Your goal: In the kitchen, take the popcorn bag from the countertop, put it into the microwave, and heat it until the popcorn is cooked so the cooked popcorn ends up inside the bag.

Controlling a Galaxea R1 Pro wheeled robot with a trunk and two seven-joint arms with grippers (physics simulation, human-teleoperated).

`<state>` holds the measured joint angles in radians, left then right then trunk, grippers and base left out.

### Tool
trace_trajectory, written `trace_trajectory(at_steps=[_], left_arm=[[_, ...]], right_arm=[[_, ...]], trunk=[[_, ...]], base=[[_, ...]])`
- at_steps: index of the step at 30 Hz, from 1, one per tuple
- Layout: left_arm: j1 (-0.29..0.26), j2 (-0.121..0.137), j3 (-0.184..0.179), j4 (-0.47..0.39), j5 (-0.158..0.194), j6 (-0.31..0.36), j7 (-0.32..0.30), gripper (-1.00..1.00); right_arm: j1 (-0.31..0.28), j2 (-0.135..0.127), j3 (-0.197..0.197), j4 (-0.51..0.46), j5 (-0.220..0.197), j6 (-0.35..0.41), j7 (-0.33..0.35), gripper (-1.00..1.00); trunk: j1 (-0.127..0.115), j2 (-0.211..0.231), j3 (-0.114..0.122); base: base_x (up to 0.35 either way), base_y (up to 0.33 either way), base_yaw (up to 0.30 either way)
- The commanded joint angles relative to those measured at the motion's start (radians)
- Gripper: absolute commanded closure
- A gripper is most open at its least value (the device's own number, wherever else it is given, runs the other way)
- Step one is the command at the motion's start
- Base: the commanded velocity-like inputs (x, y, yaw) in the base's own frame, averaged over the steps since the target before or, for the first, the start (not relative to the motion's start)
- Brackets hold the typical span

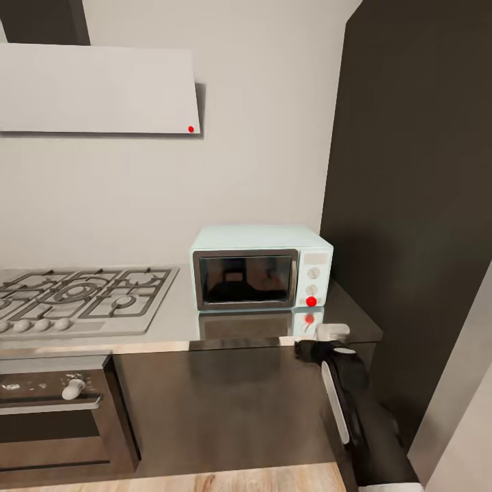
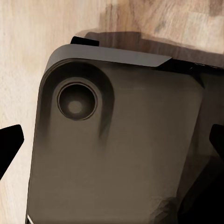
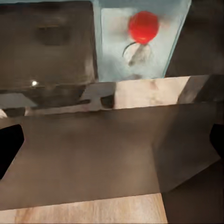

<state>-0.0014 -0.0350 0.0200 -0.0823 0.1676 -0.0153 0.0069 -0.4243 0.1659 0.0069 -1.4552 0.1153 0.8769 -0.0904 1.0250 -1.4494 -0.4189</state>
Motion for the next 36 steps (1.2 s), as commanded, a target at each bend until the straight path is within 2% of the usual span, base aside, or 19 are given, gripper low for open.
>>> trace_trajectory(at_steps=[1,13,16,17,18,19,20,21,26,31,36], left_arm=[[0.000,0.000,0.001,0.000,0.006,-0.002,0.001,-1.00],[0.000,0.000,0.001,0.000,0.006,-0.002,0.001,-1.00],[0.000,0.000,0.001,0.000,0.006,-0.002,0.001,-1.00],[0.000,0.000,0.001,0.000,0.006,-0.002,0.001,-1.00],[0.000,0.000,0.001,0.000,0.006,-0.002,0.001,-1.00],[0.000,0.000,0.001,0.000,0.006,-0.002,0.001,-1.00],[0.000,0.000,0.001,0.000,0.006,-0.002,0.001,-1.00],[0.000,0.000,0.001,0.000,0.006,-0.002,0.001,-1.00],[0.000,0.001,0.001,-0.001,0.006,-0.002,0.001,-1.00],[0.000,0.000,0.000,-0.002,0.006,-0.002,0.001,-1.00],[0.000,0.001,0.000,-0.002,0.006,-0.002,0.001,-1.00]], right_arm=[[-0.018,-0.001,0.000,-0.004,0.007,0.008,-0.008,-1.00],[-0.197,0.006,0.006,-0.014,0.000,0.009,-0.175,-1.00],[-0.206,0.007,0.015,-0.022,-0.006,-0.008,-0.168,-1.00],[-0.207,0.007,0.034,-0.023,-0.006,-0.024,-0.166,-1.00],[-0.207,0.007,0.058,-0.024,-0.006,-0.033,-0.166,-1.00],[-0.208,0.008,0.126,-0.025,-0.003,-0.048,-0.173,-1.00],[-0.208,0.008,0.144,-0.025,-0.003,-0.057,-0.172,-1.00],[-0.208,0.009,0.169,-0.024,-0.008,-0.106,-0.169,-1.00],[-0.208,0.003,0.173,-0.015,-0.051,-0.133,-0.152,-1.00],[-0.208,-0.003,0.172,-0.004,-0.136,-0.187,-0.150,-1.00],[-0.208,-0.009,0.171,0.029,-0.152,-0.217,-0.149,-1.00]], trunk=[[0.000,-0.001,-0.001],[0.000,-0.001,-0.001],[0.000,-0.001,-0.001],[0.000,-0.001,-0.001],[0.000,-0.001,-0.001],[0.000,-0.001,-0.001],[0.000,-0.001,-0.001],[0.000,-0.001,-0.001],[0.000,-0.001,-0.001],[0.000,-0.001,-0.001],[0.000,-0.001,-0.001]], base=[[0.000,0.000,0.000],[0.000,0.000,0.000],[0.000,0.000,0.000],[0.000,0.000,0.000],[0.000,0.000,0.000],[0.000,0.000,0.000],[0.000,0.000,0.000],[0.000,0.000,0.000],[0.000,0.000,0.000],[0.000,0.000,0.000],[0.000,0.000,0.000]])
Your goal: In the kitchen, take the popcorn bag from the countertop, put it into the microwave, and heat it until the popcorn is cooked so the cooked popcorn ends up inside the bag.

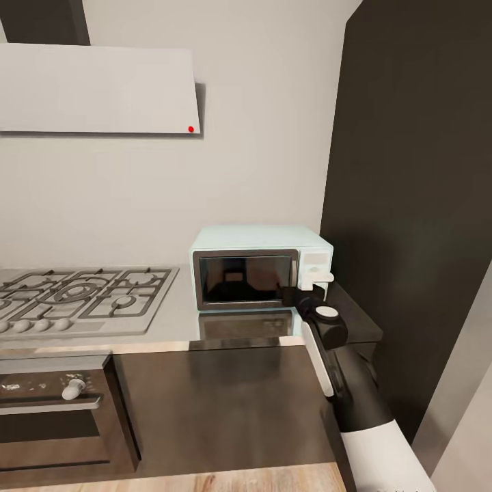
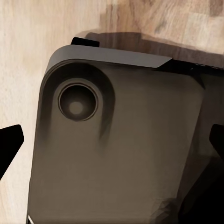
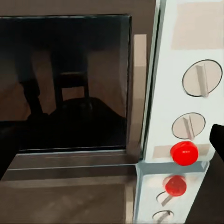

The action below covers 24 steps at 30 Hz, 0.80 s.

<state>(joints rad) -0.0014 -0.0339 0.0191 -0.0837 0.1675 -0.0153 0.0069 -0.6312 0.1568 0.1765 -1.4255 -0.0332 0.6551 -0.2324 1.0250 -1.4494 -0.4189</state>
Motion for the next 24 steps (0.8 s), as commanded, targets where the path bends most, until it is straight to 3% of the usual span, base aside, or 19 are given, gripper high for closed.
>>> trace_trajectory(at_steps=[1,24], left_arm=[[0.000,0.000,0.001,0.000,0.006,-0.002,0.001,-1.00],[0.000,0.000,0.002,-0.002,0.012,-0.002,0.001,-1.00]], right_arm=[[-0.001,-0.001,0.001,0.007,-0.004,-0.010,-0.007,-1.00],[-0.001,-0.006,0.000,0.054,-0.006,-0.035,-0.001,-1.00]], trunk=[[0.000,-0.001,-0.001],[0.000,-0.001,-0.001]], base=[[0.000,0.000,0.000],[0.000,-0.031,0.000]])
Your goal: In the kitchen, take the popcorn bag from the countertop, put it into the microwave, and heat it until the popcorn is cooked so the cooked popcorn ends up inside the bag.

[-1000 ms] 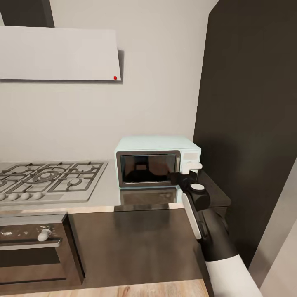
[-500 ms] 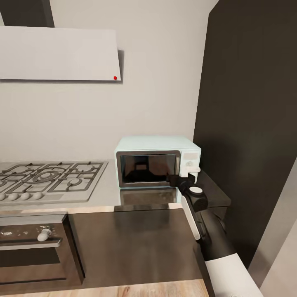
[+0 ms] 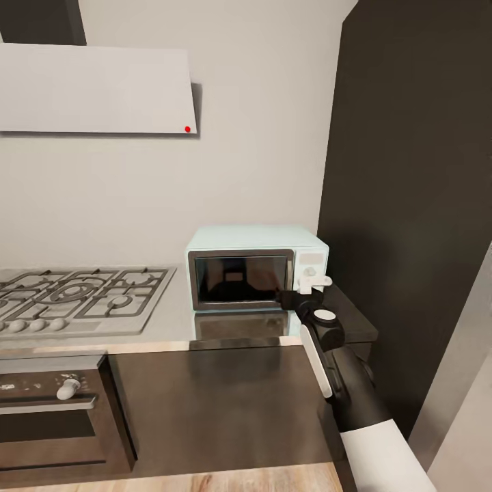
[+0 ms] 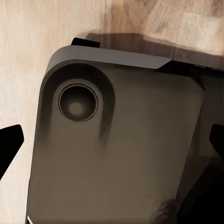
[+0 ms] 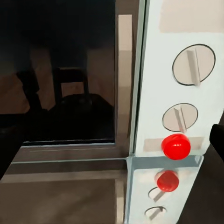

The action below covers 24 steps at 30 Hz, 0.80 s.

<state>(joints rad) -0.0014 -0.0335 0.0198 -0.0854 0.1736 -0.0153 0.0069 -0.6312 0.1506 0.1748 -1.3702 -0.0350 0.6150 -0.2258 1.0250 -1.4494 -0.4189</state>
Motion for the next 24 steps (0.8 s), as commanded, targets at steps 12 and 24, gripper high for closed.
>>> trace_trajectory(at_steps=[12,24], left_arm=[[0.000,-0.001,0.001,0.000,0.006,-0.002,0.001,-1.00],[0.000,0.000,0.002,0.000,0.006,-0.002,0.001,-1.00]], right_arm=[[-0.001,-0.069,-0.003,0.000,0.000,0.005,0.056,-1.00],[-0.001,-0.060,-0.006,0.000,0.000,0.006,0.053,-1.00]], trunk=[[0.000,-0.001,-0.001],[0.000,-0.001,-0.001]], base=[[0.000,0.000,0.000],[0.000,0.000,0.000]])
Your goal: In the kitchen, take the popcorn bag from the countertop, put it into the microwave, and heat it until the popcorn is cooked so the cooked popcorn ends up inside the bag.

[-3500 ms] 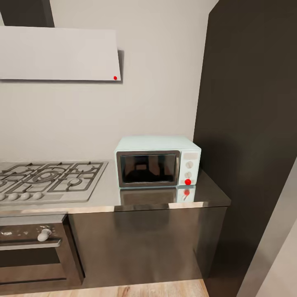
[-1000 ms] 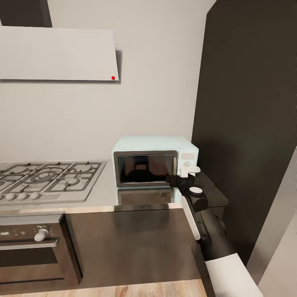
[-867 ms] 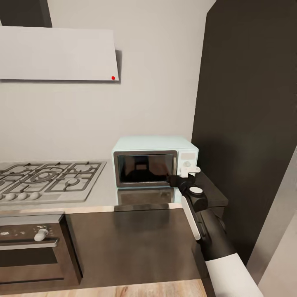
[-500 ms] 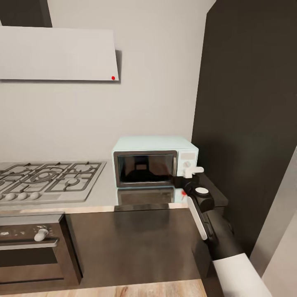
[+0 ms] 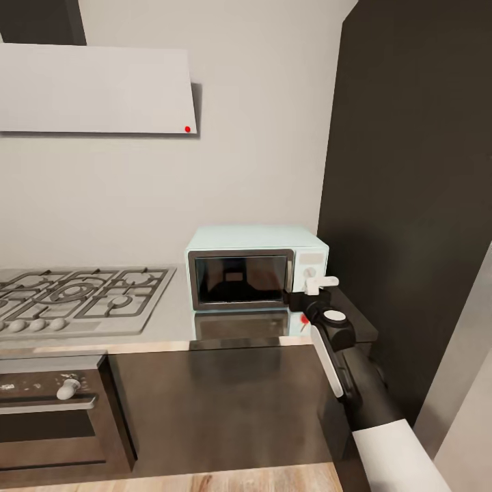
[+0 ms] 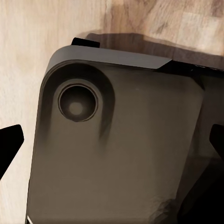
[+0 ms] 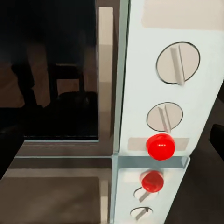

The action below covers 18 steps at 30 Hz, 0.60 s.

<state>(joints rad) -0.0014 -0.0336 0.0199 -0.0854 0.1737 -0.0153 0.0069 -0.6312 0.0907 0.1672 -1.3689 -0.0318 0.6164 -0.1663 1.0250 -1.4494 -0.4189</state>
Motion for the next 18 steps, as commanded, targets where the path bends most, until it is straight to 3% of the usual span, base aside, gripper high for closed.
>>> trace_trajectory(at_steps=[1,12,18], left_arm=[[0.000,0.000,0.001,0.000,0.006,-0.002,0.001,-1.00],[0.000,0.000,0.000,0.000,0.006,-0.002,0.001,-1.00],[0.000,0.000,0.000,0.001,0.006,-0.002,0.001,-1.00]], right_arm=[[-0.001,0.001,0.002,-0.001,-0.004,0.005,-0.007,-1.00],[-0.001,0.003,0.002,-0.001,-0.006,0.002,-0.007,-1.00],[-0.001,0.003,0.002,-0.001,-0.007,0.002,-0.007,-1.00]], trunk=[[0.000,-0.001,-0.001],[0.000,-0.001,-0.001],[0.000,-0.001,-0.001]], base=[[0.000,0.000,0.000],[0.006,0.000,0.000],[0.143,0.000,0.000]])
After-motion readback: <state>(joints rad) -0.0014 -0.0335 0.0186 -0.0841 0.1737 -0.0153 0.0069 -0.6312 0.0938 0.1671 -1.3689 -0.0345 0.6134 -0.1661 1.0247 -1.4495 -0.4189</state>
